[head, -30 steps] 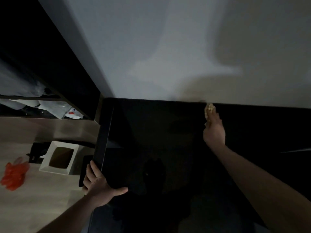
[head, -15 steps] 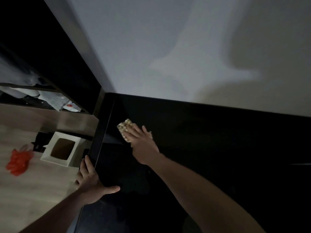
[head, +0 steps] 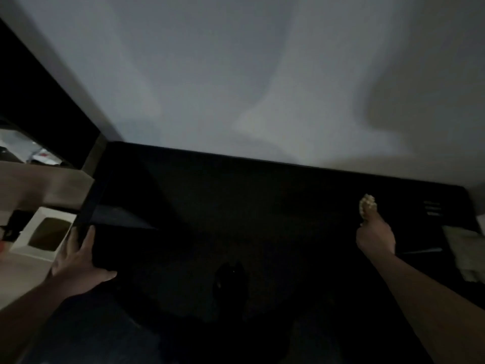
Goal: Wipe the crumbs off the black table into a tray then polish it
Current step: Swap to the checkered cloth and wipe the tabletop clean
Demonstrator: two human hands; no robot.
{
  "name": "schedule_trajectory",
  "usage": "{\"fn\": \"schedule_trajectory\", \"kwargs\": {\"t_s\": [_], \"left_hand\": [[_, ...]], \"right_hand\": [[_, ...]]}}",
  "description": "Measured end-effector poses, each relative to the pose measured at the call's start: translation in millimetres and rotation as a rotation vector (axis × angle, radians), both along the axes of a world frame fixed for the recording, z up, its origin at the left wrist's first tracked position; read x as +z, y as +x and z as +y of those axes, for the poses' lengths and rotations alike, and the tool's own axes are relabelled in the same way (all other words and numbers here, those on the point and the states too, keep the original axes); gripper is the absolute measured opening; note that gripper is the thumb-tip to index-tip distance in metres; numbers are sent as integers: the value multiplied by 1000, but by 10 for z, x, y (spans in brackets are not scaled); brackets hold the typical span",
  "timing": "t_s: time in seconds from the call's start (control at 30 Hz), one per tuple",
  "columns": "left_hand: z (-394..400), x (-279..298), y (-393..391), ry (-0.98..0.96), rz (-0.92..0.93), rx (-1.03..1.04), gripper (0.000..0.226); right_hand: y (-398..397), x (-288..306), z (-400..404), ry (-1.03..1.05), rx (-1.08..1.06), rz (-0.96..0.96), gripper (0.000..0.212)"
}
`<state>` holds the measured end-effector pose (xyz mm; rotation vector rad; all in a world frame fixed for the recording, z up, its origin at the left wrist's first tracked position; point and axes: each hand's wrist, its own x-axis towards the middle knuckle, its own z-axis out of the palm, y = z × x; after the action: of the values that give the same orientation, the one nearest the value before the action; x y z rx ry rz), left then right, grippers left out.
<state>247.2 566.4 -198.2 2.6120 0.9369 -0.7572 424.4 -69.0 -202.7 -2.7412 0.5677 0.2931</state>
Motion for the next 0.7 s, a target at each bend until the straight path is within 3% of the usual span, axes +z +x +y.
{"fn": "schedule_trajectory", "kwargs": {"t_s": [0.23, 0.33, 0.47, 0.6, 0.7], "left_hand": [[-1672, 61, 216, -104, 32, -318, 133], [-2281, 19, 349, -156, 72, -274, 136], [-2594, -49, 432, -115, 91, -191, 143], [-2597, -64, 460, -102, 116, -196, 144], [-2590, -66, 446, -107, 99, -188, 145]], "right_hand": [[0, 22, -1008, 31, -86, -67, 73], [138, -217, -1117, 69, -75, -16, 70], [240, -551, -683, 4, -80, 50, 83], [261, -613, 380, -18, 316, -51, 86], [-7, -617, 1234, 114, 656, -61, 81]]}}
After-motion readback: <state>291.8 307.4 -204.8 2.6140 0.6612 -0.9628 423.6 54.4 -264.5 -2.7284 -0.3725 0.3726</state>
